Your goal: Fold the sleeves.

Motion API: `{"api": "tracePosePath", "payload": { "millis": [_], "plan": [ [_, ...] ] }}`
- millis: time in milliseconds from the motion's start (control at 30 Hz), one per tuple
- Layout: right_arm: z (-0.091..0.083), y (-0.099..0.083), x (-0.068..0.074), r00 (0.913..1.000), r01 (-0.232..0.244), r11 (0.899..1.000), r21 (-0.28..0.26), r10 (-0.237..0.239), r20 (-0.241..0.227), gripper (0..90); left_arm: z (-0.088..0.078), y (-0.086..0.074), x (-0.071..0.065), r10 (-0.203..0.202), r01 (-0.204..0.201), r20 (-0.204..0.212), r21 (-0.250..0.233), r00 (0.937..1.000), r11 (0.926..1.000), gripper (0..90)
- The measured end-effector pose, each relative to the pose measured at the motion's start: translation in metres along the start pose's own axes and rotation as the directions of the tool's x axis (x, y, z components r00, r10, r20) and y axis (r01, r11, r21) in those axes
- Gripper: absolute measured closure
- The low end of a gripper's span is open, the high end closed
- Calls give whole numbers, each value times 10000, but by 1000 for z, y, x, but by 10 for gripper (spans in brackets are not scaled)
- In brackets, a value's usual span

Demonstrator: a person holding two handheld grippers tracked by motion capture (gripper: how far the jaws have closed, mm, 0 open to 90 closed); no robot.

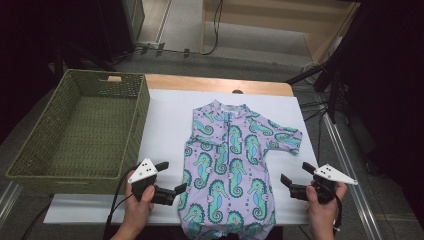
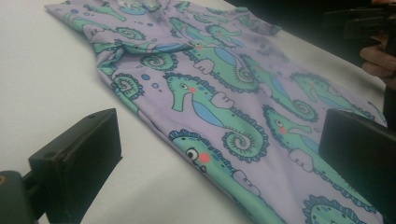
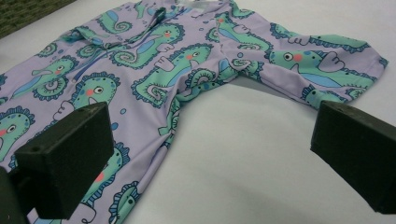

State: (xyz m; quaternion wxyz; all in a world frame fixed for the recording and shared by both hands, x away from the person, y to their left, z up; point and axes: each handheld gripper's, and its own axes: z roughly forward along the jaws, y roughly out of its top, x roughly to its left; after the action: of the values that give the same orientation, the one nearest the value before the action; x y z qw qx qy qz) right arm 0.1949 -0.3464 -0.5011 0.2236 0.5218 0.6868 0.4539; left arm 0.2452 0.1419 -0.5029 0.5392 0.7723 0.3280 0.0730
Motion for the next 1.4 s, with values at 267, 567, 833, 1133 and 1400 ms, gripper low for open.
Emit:
{"api": "tracePosePath", "payload": {
  "millis": [267,567,833,1133,1400],
  "plan": [
    [-9,8,5,9998,-120,9997,-214,124,183,0,0,-1,-4,333,-332,-108,90,9994,9994,0],
    [-7,19,1,9993,-236,9996,-152,241,283,0,0,-2,-4,316,-316,-26,76,9995,9995,0],
    [4,31,-8,9971,-608,9980,175,600,461,0,0,-2,-6,448,-448,-43,62,9990,9990,0],
    [15,41,-20,9947,-674,9972,331,646,801,0,0,-2,-6,472,-472,-28,80,9989,9989,0],
    [22,51,-32,9924,-723,9965,418,677,1028,0,0,-2,-7,517,-517,-19,99,9987,9986,0]
  ]
}}
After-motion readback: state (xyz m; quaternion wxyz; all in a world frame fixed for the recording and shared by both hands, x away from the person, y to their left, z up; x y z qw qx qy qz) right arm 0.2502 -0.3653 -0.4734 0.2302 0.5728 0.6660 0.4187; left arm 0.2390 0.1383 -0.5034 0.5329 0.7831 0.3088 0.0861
